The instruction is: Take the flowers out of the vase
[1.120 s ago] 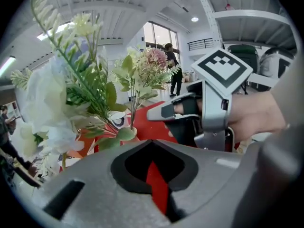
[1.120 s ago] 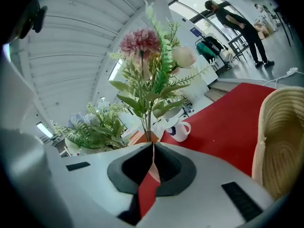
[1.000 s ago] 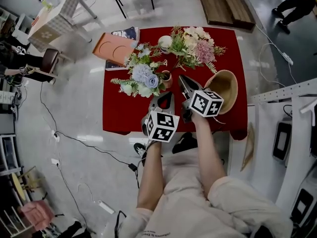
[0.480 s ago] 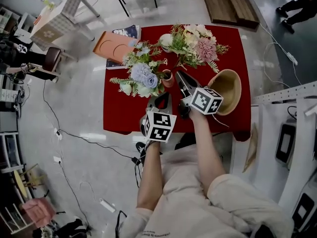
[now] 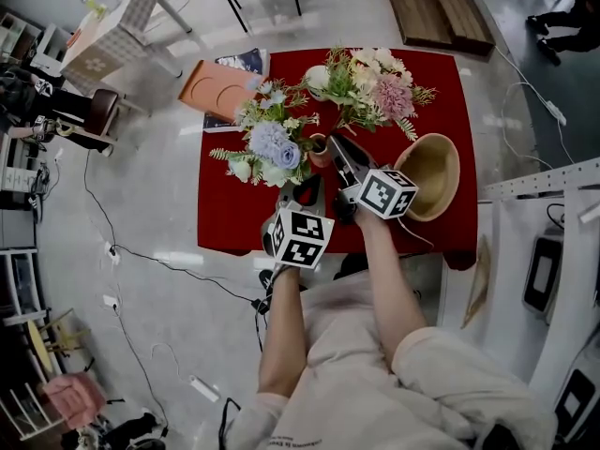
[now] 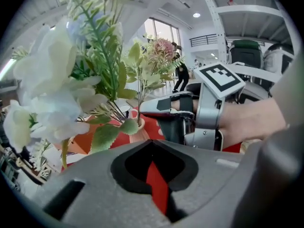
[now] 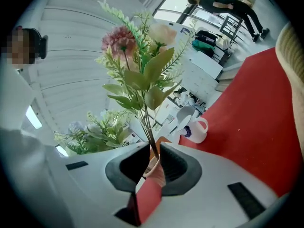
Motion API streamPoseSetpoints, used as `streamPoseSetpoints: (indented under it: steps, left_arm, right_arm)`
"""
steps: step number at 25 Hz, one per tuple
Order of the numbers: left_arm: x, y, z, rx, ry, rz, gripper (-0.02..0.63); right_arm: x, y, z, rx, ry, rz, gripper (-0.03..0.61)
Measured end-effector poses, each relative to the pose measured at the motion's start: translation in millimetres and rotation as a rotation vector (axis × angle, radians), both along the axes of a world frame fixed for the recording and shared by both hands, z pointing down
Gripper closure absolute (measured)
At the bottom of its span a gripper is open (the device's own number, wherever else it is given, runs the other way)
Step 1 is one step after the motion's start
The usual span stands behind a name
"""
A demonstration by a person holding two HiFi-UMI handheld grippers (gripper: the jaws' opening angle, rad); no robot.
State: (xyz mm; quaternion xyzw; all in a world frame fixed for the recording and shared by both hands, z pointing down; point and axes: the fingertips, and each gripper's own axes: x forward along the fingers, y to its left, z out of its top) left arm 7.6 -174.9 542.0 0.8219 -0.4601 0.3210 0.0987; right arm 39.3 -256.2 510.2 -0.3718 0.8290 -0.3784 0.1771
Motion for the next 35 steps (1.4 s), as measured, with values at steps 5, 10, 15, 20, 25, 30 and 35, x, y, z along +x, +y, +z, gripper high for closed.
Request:
streamPoseSetpoints:
  steps: [5, 10, 15, 20, 25, 30, 35]
  left_arm:
    - [3.3, -2.0, -1.0, -0.001, 0.007, 0.010, 0.605]
    - [3.3, -0.5, -0.2, -0.009, 0.042, -0.007, 0.606]
    - [-0.6, -1.2, 0.4, -0.010, 0.065, -0.033, 0.605]
    - [-0.2, -0.3, 0.7, -0.013, 0.085, -0.049, 0.604]
    - [1.0, -0.7, 2.3, -0.013, 0.092, -0.051, 0.606]
    - [4.8, -1.3, 3.2, -0.010, 0.113, -0.056, 0.604]
    - [0.1, -1.4, 2.5, -0.006, 0.116, -0.066, 0.606]
  right_arm:
    - [-0.8, -2.0, 4.6, 0.007, 0.016, -0.005, 0.531]
    - [-6.8, -2.5, -1.7, 0.063, 0.047, -0.023, 0.525]
    - [-10.3, -5.6, -2.6, 0.082, 0.066, -0.010, 0.525]
    - [-6.9, -8.6, -5.0, 0.097, 0.079, 0.001, 0.525]
    - [-8.9, -8.7, -5.2, 0.103, 0.086, -0.006, 0.525]
    - [-8.2, -8.8, -4.0, 0.109, 0.099, 0.000, 0.525]
    - [-10.6, -12.0, -5.1, 0.110, 0.096, 0.006, 0.525]
